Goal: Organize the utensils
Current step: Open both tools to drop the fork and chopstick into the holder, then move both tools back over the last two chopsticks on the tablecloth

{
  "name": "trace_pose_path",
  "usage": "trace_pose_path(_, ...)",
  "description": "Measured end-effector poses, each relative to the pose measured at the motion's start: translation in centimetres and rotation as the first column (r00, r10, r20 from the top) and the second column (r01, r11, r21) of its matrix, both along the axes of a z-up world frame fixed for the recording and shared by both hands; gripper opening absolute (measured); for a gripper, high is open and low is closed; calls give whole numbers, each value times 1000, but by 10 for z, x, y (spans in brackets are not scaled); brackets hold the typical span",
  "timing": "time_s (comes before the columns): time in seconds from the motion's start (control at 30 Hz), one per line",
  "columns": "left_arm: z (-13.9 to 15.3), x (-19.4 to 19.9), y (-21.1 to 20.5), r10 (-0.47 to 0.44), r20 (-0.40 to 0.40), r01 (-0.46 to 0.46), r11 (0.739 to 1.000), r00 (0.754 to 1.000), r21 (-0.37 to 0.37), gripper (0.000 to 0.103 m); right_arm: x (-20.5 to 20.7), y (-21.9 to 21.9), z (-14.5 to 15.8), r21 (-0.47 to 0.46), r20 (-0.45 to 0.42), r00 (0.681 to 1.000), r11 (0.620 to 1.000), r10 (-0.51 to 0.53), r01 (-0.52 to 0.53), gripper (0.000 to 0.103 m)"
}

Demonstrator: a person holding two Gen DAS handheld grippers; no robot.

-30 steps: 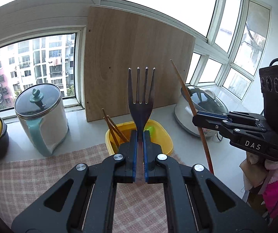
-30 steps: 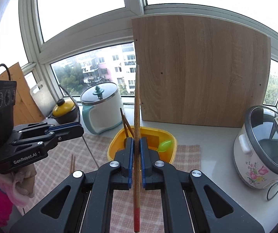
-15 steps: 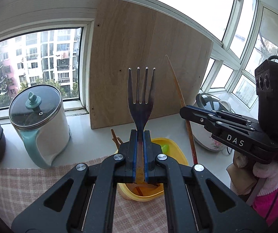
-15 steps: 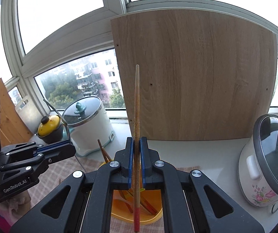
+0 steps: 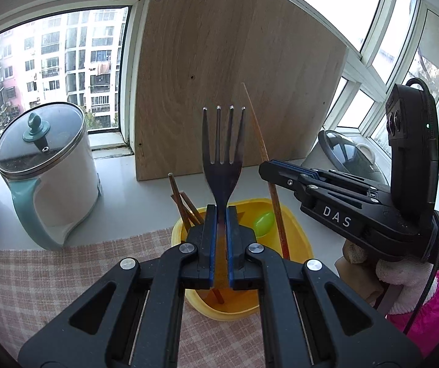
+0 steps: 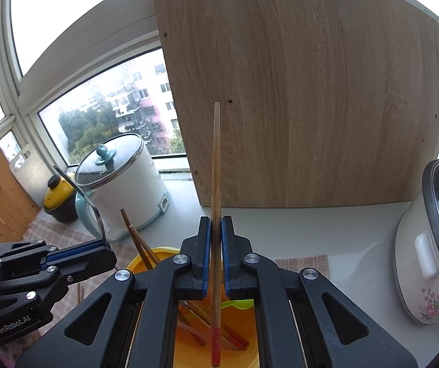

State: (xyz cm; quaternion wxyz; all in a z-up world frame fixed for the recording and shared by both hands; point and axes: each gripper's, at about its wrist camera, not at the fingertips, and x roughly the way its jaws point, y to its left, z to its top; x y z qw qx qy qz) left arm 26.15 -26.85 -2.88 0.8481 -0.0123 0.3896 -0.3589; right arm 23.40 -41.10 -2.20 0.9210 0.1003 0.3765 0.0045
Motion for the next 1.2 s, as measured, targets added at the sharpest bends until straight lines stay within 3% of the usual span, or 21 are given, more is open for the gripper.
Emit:
trace_pose_path(0.5, -6, -14, 2, -37, -35, 37, 999, 999, -12, 3, -20, -8, -7, 31, -38, 999, 999, -18, 19, 7)
trace_pose_path(0.57, -3, -16, 5, -29, -30, 29, 1000, 999, -12, 3, -24, -9, -7, 34, -39, 999, 999, -27, 29, 12)
trace_pose_path(0.63, -1, -19, 9, -25, -28, 25, 1000, 999, -16, 3, -29, -10, -6, 42, -39, 999, 998, -34, 36, 29)
trace_pose_path(0.7, 0, -22, 13, -18, -25, 18, 1000, 1000, -18, 3, -34, -10, -5, 38, -34, 999, 998, -39, 40, 36)
trace_pose_path(0.87, 2, -32, 24, -11, -20, 10, 1000, 1000, -14, 4, -47, -7, 0, 31, -31, 998, 998, -49, 50, 40)
trace_pose_path(0.93, 2, -37, 29, -6, -15, 6, 1000, 1000, -9, 4, -52, -5, 2, 29, -22, 998, 998, -53, 54, 53)
trace_pose_path(1.0, 1, -42, 34, -3, -14, 3, 1000, 1000, -5, 5, -58, -1, 4, 22, -9, 998, 998, -56, 56, 58)
trace_pose_path(1.2, 0, -60, 57, 26, 9, -27, 999, 1000, 23, 30, -76, 14, 11, -13, 20, 999, 999, -42, 42, 75)
